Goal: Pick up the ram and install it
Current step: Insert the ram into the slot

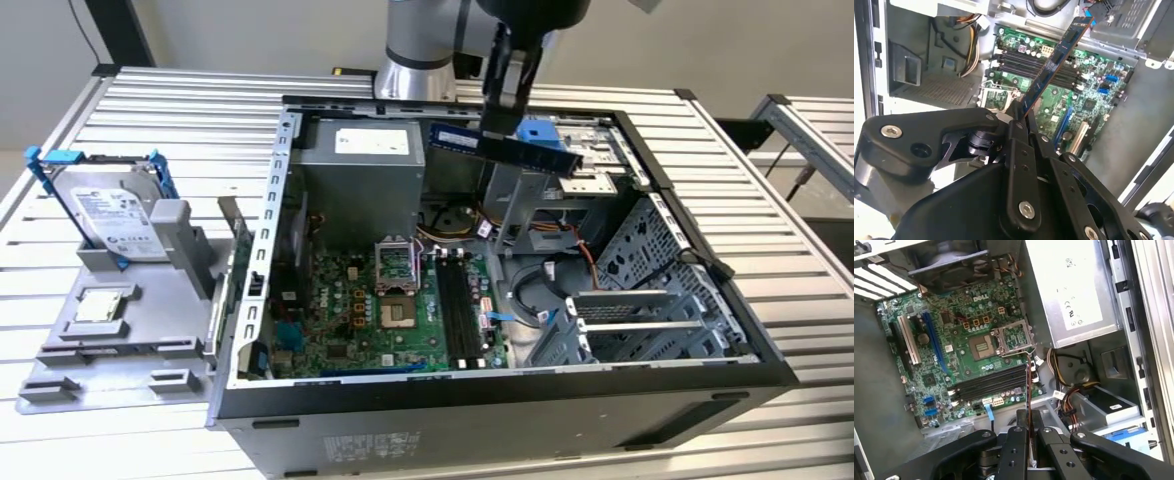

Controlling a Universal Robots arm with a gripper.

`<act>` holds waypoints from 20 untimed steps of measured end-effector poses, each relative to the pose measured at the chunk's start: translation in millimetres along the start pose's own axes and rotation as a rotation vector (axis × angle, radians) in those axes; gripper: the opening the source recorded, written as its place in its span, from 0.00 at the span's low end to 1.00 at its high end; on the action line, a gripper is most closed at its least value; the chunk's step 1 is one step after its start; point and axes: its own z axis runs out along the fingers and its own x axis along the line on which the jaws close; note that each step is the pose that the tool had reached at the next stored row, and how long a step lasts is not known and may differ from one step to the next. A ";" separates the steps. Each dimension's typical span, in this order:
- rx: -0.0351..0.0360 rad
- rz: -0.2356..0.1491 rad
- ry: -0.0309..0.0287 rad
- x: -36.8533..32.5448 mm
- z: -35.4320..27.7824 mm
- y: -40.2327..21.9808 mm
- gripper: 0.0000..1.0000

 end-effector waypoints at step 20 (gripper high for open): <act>0.0112 0.272 0.0008 0.0 0.0 0.0 0.00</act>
